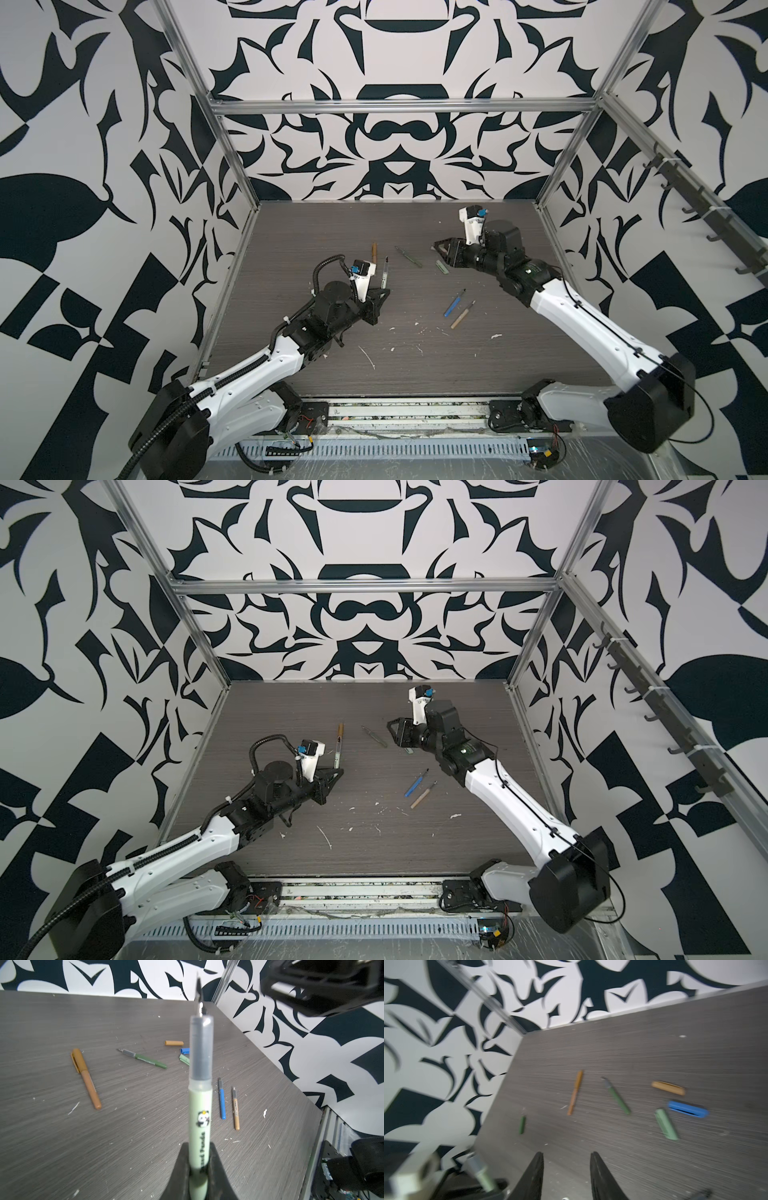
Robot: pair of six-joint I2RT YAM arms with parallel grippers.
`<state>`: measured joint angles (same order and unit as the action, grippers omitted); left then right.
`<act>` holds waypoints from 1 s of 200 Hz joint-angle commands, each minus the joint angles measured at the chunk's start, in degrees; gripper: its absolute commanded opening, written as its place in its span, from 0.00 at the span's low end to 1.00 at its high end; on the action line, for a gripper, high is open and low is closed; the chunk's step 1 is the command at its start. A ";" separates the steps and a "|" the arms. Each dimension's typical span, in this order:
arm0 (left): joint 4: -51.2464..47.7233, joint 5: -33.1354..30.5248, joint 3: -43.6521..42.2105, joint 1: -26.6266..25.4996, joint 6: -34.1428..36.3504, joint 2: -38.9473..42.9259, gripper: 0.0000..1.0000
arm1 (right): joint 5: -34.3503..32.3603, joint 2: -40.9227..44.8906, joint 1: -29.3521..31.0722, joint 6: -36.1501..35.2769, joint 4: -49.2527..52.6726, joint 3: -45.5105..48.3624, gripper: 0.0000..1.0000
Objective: Insert the pens into the pen caps
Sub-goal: 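Lower the right gripper over the light green cap and align with it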
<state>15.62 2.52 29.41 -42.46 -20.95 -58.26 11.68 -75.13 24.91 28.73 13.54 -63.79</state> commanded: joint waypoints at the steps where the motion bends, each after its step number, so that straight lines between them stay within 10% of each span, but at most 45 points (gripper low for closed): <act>1: 4.74 -0.01 0.12 0.00 0.36 0.81 0.03 | -8.73 -7.38 -2.23 -4.01 9.91 -3.57 0.50; 100: 6.01 5.27 -0.52 0.07 -1.76 -2.48 0.03 | -4.17 -36.48 -6.62 -8.55 9.67 -19.10 0.55; 200: 4.98 6.68 2.65 0.31 -0.22 -5.52 0.02 | 2.71 -42.92 -6.21 -6.35 7.93 -21.72 0.55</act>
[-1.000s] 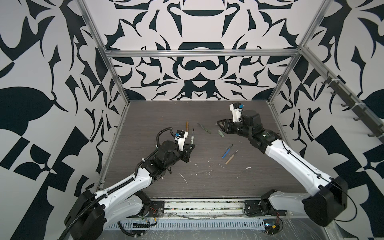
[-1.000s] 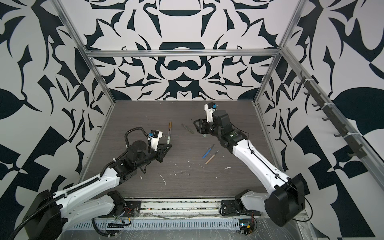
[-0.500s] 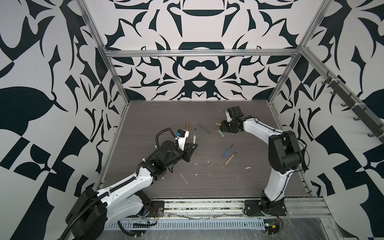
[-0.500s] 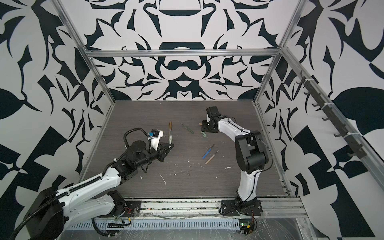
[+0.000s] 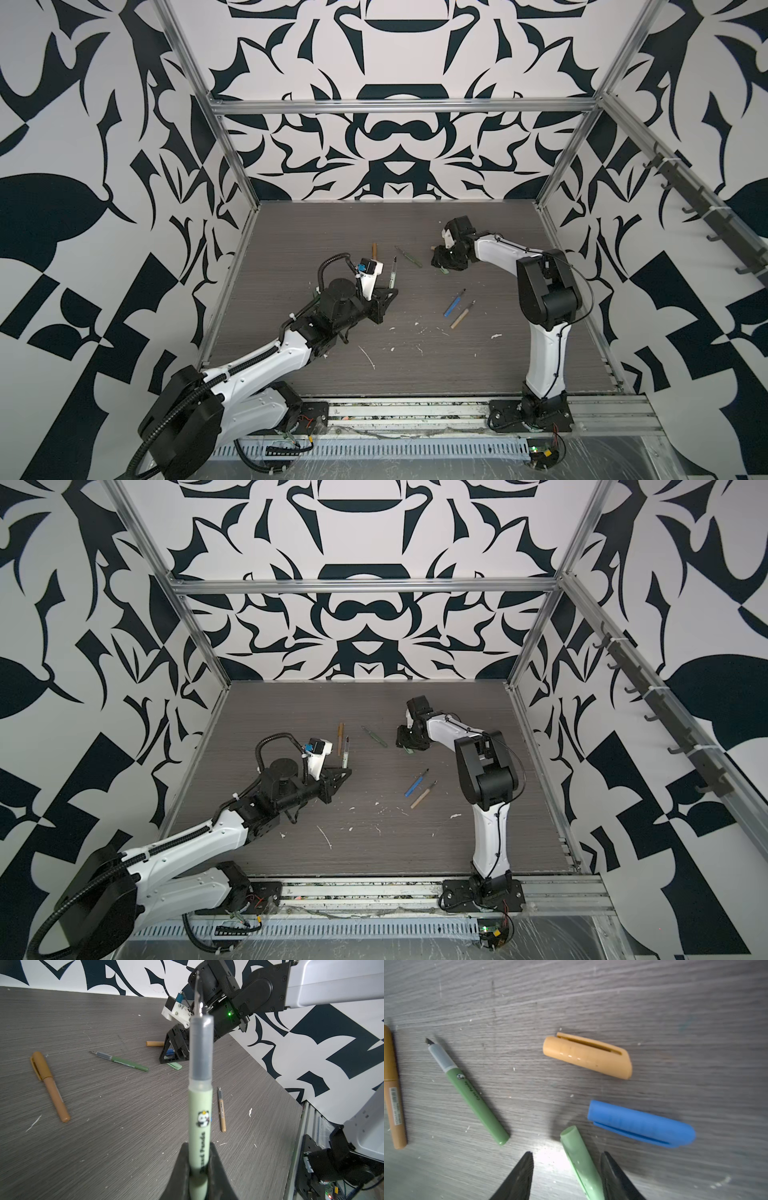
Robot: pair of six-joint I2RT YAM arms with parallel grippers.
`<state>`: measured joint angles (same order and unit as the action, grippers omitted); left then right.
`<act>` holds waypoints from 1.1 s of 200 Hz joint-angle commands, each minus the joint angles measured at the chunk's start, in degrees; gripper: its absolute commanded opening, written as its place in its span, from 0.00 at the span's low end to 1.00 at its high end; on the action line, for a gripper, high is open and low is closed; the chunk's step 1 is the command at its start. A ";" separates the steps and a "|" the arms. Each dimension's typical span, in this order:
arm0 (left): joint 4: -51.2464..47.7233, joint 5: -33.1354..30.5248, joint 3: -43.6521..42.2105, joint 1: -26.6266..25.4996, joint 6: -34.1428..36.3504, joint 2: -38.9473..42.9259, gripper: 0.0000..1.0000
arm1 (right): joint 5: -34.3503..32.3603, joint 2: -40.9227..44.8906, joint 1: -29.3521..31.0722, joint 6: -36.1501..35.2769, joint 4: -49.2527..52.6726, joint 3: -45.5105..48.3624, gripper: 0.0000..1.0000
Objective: Insert the pens into the pen caps
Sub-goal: 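Lower the right gripper over the light green cap and align with it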
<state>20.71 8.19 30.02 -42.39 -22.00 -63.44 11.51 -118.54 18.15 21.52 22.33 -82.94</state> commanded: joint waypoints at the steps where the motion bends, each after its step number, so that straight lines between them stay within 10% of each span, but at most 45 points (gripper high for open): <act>1: -0.09 1.03 2.05 0.27 0.87 -0.35 0.02 | 2.98 0.50 0.56 0.88 -0.87 -2.58 0.54; 161: -0.22 2.09 0.94 1.43 0.29 -0.08 0.01 | 19.18 5.49 5.91 -5.47 -2.32 8.05 0.46; 220: -0.13 2.52 1.09 1.37 0.33 -0.19 0.01 | 16.02 6.72 8.53 -10.64 7.29 4.70 0.46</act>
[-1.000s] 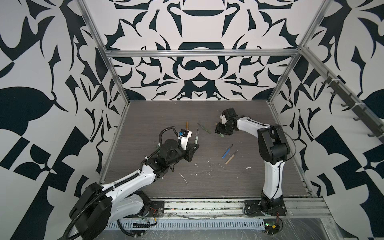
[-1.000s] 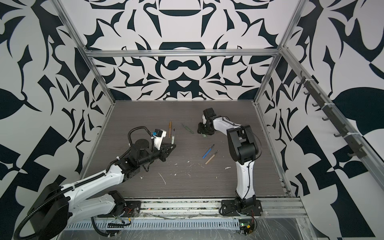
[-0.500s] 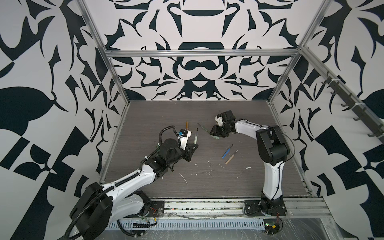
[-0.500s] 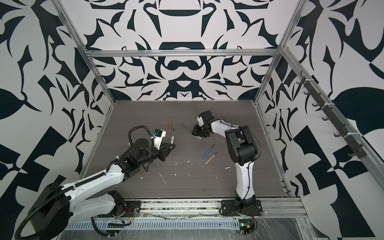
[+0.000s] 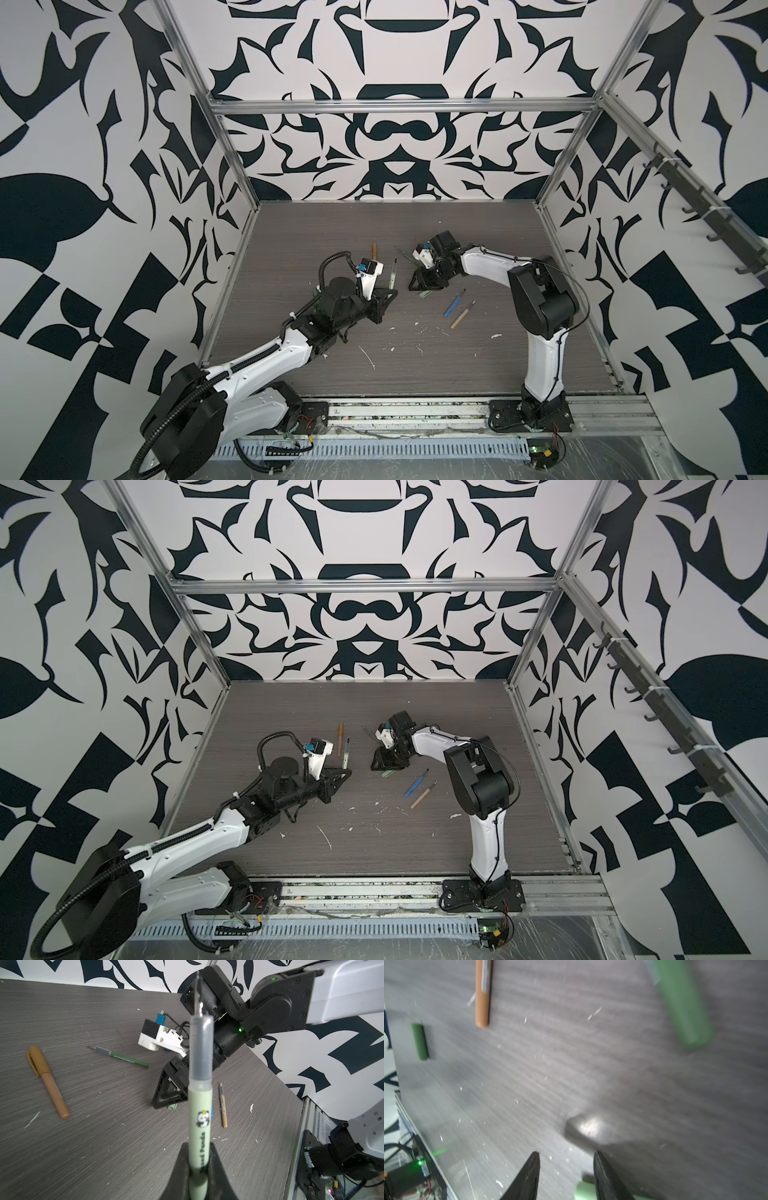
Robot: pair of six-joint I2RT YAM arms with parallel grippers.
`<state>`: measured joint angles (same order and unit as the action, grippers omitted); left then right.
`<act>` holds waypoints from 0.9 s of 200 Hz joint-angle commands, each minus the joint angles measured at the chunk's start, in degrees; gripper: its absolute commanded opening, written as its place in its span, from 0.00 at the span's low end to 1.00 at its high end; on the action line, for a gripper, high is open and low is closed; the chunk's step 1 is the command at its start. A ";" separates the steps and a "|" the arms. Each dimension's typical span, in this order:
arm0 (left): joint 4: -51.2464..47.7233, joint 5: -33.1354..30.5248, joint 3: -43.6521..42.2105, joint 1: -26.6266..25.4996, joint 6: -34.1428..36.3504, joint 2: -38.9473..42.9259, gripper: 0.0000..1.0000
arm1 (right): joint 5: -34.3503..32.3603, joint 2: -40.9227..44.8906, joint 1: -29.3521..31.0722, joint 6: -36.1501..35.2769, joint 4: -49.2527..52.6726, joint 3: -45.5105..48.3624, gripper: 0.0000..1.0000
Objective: Insert the pens into the pen caps
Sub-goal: 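Lower the right gripper over the light green cap and align with it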
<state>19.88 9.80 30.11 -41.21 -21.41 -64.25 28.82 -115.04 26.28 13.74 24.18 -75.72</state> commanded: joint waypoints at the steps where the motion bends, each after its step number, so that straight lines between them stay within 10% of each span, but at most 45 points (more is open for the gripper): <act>1: 0.70 0.91 1.01 0.18 -0.28 0.62 0.01 | -1.35 3.23 0.42 -2.85 5.48 -2.59 0.46; 180: 0.95 1.63 1.38 0.22 -0.65 -0.29 0.00 | -10.60 11.50 2.22 1.30 13.17 -0.94 0.35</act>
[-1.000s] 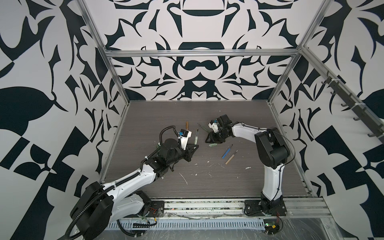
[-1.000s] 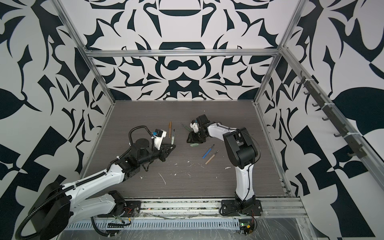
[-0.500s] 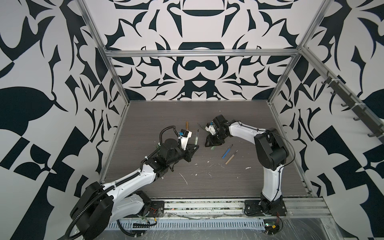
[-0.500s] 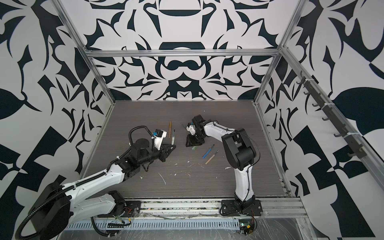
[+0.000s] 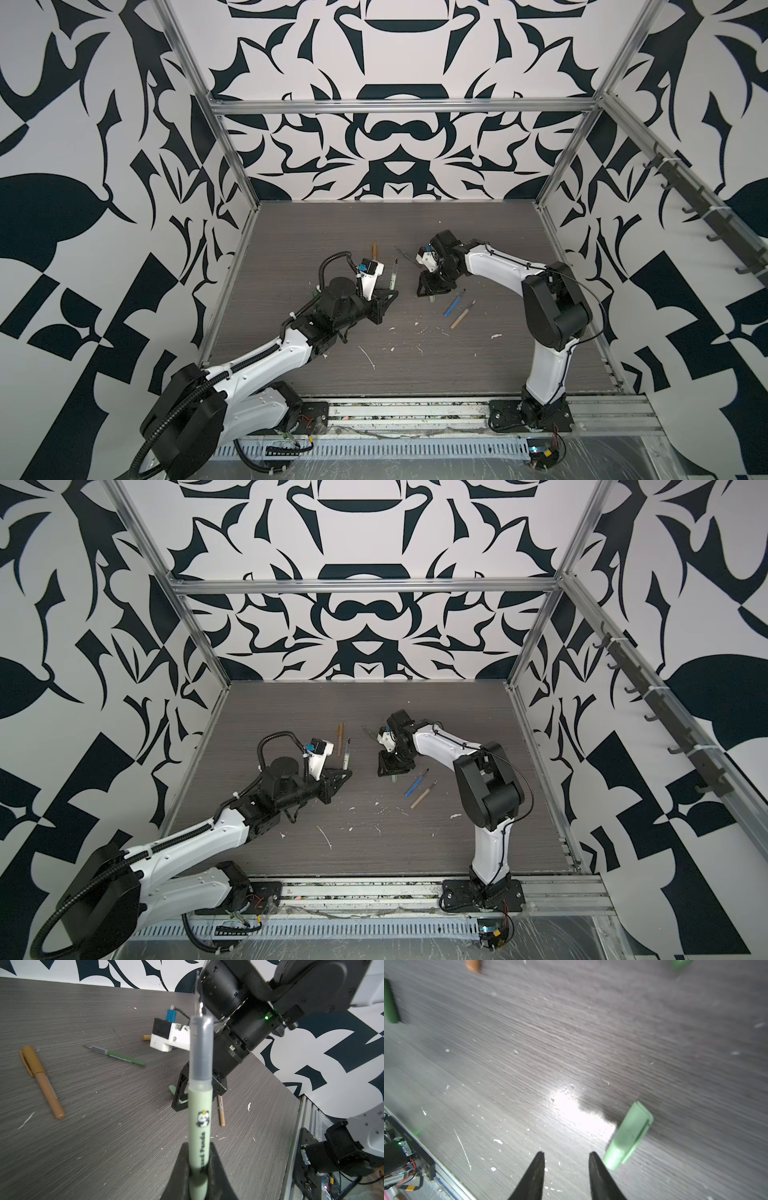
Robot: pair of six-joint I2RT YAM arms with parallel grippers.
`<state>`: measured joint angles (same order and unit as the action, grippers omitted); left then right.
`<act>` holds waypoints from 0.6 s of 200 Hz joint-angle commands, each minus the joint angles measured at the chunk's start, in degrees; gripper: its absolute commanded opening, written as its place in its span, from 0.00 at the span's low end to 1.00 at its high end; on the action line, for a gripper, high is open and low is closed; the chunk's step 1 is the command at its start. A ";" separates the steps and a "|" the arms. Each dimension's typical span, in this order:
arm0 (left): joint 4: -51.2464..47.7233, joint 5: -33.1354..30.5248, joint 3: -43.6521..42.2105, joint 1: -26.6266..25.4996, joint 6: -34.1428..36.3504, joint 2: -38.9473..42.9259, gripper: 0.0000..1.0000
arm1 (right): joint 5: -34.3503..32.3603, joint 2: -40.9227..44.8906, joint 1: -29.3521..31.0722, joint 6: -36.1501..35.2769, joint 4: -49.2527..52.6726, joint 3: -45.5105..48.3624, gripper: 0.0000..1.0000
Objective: Insert the pens into the pen caps
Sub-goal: 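Lower the right gripper over the light green cap and align with it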
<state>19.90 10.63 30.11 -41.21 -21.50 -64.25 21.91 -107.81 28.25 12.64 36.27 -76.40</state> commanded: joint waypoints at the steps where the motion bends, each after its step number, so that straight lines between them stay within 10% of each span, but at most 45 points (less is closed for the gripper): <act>1: 0.97 0.84 1.41 0.24 -0.56 -0.32 0.00 | -3.92 4.40 0.24 2.52 1.04 -0.25 0.35; 42: 1.98 1.44 1.28 0.11 -1.04 -1.18 0.00 | -19.98 8.21 0.02 6.23 -2.72 3.33 0.17; 75: 2.23 1.93 1.42 0.22 -1.15 -1.59 0.00 | -14.37 5.66 -1.53 6.56 -3.77 3.20 0.08; 120: 1.81 2.00 1.38 0.18 -0.91 -1.43 0.00 | -10.84 2.02 -2.23 6.91 -5.56 3.19 0.21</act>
<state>20.36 11.81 30.11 -41.21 -22.26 -65.69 9.02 -106.04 26.17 18.90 32.49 -72.90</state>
